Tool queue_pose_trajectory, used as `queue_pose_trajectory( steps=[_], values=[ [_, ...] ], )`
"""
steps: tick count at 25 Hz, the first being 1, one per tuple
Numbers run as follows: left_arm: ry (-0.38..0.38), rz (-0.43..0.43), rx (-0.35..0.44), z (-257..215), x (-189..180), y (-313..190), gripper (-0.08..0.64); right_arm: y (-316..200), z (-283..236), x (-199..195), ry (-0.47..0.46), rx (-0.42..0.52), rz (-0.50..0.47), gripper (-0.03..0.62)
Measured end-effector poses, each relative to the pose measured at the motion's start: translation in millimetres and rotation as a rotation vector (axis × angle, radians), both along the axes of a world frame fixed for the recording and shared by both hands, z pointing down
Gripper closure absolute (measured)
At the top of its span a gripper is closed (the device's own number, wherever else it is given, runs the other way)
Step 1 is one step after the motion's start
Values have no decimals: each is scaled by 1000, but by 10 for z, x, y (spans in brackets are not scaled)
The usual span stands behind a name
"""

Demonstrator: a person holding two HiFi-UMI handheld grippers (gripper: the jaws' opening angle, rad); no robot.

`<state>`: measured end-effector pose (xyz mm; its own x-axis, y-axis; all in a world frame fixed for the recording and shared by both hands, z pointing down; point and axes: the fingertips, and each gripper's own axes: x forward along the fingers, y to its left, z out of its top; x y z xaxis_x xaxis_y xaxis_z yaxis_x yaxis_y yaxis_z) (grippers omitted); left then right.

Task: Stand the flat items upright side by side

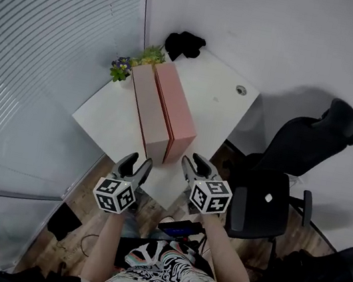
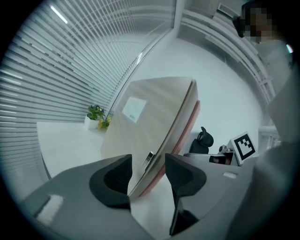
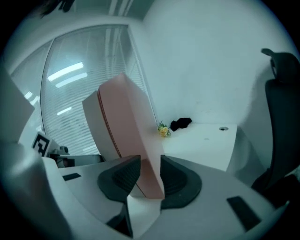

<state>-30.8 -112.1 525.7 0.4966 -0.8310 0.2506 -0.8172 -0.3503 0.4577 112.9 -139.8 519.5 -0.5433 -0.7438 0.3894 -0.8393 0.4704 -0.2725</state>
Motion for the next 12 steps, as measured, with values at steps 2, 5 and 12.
queue_pose_trajectory(
  steps=[2, 5, 12],
  values=[
    [3, -17, 48, -189, -32, 24, 364, 22, -125, 88, -86, -3, 55, 523],
    [14, -56, 117, -477, -96, 66, 407, 71, -247, 192, -74, 5, 107, 589],
    [-147, -112, 188, -861, -129, 134, 540, 227, -680, 223, 5, 140, 117, 591]
  ],
)
